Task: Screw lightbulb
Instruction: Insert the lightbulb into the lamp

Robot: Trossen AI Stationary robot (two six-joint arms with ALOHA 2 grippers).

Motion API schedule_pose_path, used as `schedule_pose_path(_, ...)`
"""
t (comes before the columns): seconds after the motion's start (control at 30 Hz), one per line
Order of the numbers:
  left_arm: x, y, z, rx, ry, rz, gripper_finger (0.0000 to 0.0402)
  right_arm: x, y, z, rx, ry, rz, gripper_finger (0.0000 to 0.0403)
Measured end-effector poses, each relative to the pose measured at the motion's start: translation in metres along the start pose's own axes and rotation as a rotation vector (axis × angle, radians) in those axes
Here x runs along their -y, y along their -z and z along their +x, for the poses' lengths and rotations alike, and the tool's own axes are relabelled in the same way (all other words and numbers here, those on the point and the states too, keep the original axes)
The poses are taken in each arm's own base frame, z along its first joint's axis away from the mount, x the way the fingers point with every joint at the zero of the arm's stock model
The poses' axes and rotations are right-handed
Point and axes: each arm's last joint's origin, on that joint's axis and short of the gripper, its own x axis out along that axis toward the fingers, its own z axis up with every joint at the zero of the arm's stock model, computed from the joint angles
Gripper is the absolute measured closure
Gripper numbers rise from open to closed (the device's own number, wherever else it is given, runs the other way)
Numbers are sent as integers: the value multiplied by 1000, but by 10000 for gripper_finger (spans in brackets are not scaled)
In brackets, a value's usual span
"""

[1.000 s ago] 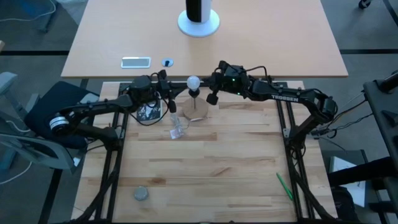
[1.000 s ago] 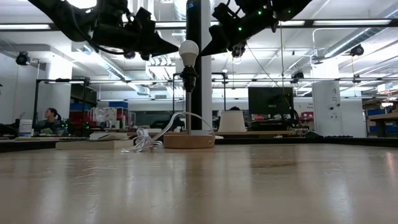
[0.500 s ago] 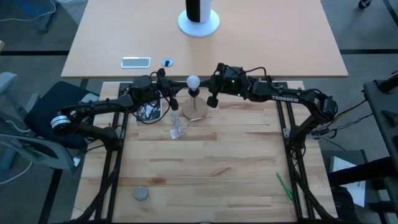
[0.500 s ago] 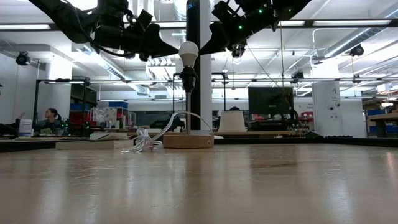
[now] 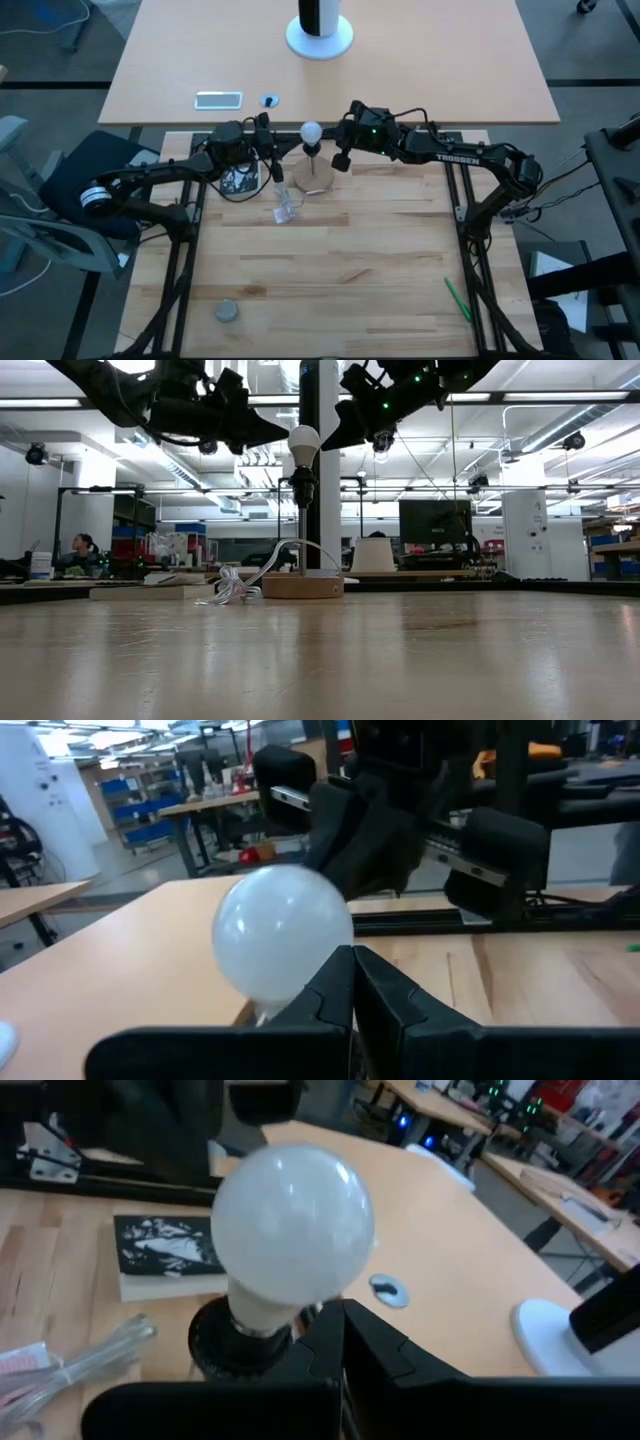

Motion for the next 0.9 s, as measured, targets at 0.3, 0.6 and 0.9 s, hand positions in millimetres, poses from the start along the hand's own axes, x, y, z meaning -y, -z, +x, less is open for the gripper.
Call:
schedule_pose_path(0.3, -3, 4, 5, -7, -66, -9, 401, -3, -3, -1, 48, -88, 4, 403)
schedule_pose_path(0.6, -3, 10, 8, -37, -83, -15, 401, -8, -4, -1, 51, -118, 13, 403)
schedule_pose_path(0.9, -2, 6, 2, -45, -68, -28, 401, -7, 0, -3, -25, -56, 4, 403)
